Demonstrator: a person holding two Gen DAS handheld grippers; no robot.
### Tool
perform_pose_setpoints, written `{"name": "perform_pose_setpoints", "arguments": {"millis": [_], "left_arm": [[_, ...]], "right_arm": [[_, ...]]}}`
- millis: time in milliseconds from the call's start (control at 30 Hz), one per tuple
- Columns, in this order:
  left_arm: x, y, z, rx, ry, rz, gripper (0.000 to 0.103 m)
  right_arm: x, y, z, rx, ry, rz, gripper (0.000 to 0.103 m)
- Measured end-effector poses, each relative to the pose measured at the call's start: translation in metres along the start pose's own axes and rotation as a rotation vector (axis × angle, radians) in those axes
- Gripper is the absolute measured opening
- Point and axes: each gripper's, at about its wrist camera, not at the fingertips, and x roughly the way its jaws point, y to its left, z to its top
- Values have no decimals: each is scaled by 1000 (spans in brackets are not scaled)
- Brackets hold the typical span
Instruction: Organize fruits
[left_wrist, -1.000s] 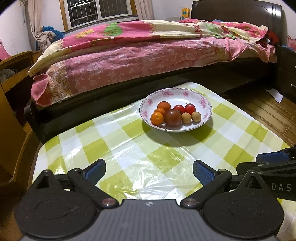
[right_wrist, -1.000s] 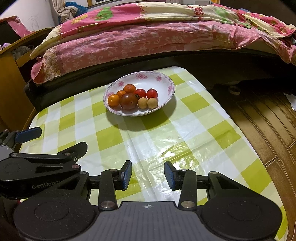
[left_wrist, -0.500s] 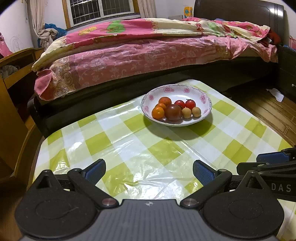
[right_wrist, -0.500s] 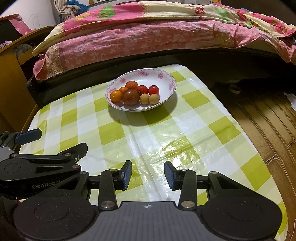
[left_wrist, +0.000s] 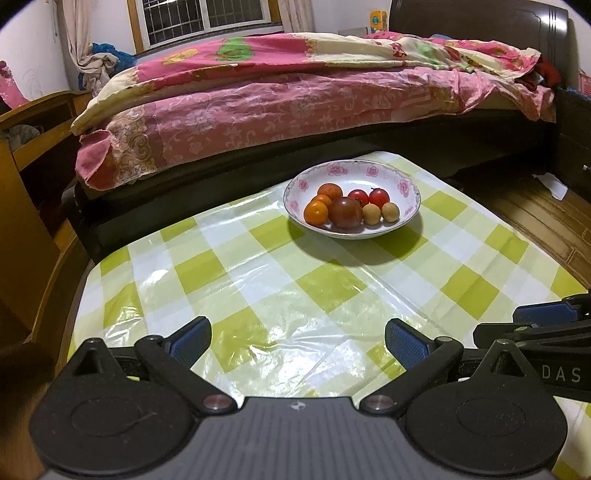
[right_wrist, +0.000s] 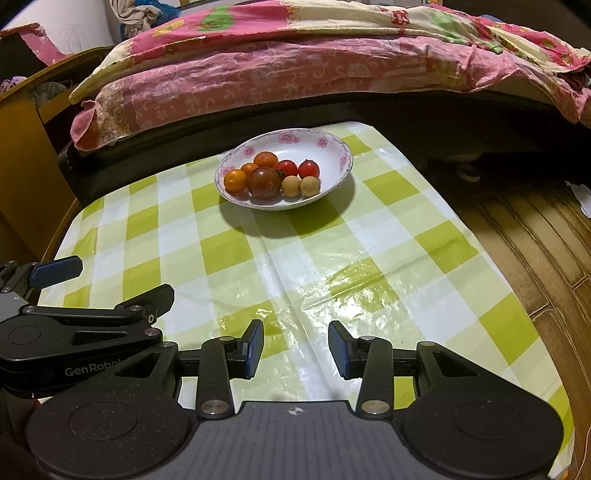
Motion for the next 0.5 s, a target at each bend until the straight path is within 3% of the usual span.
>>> {"name": "perform_pose_setpoints", "arguments": {"millis": [500], "left_arm": [[-15,-3,-15,10,10,10,103]], "right_arm": [[-9,6,-16,-2,10,-2,37]]}}
